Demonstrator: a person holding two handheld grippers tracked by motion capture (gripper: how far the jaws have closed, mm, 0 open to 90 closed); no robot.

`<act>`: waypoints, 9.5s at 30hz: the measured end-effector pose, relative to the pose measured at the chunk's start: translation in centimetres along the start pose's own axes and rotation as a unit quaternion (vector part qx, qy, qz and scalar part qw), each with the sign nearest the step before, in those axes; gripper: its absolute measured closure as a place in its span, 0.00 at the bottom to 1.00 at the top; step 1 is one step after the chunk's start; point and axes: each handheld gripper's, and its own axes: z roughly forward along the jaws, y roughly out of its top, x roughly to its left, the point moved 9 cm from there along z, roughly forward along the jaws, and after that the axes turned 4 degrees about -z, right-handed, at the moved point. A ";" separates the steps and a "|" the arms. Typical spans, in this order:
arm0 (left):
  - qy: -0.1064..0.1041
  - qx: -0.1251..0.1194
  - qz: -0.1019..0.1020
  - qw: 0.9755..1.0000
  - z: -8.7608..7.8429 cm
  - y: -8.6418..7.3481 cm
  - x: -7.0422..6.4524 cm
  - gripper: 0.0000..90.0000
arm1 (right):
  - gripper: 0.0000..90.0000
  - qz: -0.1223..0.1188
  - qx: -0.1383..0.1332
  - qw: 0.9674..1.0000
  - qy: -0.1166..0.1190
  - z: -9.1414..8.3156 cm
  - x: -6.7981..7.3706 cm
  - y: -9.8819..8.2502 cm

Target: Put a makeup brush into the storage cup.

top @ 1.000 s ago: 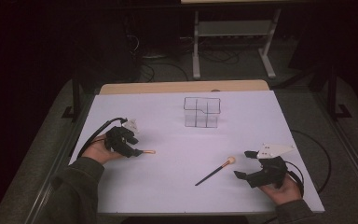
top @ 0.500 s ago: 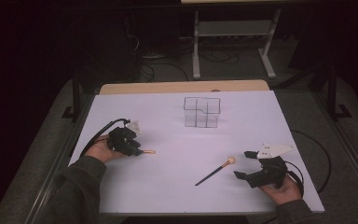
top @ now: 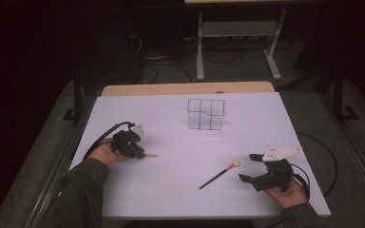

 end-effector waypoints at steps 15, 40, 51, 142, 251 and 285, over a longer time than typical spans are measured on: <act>0.010 0.035 0.003 0.999 0.2 0.4 0.1 0.93 | 0.17 0.000 0.002 1.000 0.004 0.1 0.0 -0.1; -0.006 0.006 -0.030 1.000 -1.5 0.7 -0.2 0.93 | 0.17 0.007 0.006 1.000 0.001 0.3 0.0 -0.2; -0.015 -0.008 -0.037 0.999 -2.1 0.7 -0.4 0.93 | 0.17 0.007 0.009 1.000 0.003 0.6 -0.1 -0.3; -0.083 -0.151 0.123 0.977 -5.8 9.3 -12.9 0.93 | 0.45 -0.048 0.013 0.980 0.195 5.1 6.2 12.0; -0.116 -0.180 0.087 0.973 -3.3 9.9 -14.4 0.82 | 0.92 -0.093 0.002 0.969 0.228 5.8 8.1 14.4; -0.028 -0.208 0.007 0.978 -4.0 3.3 -11.3 0.66 | 0.92 -0.073 0.063 0.981 0.170 4.6 3.0 14.0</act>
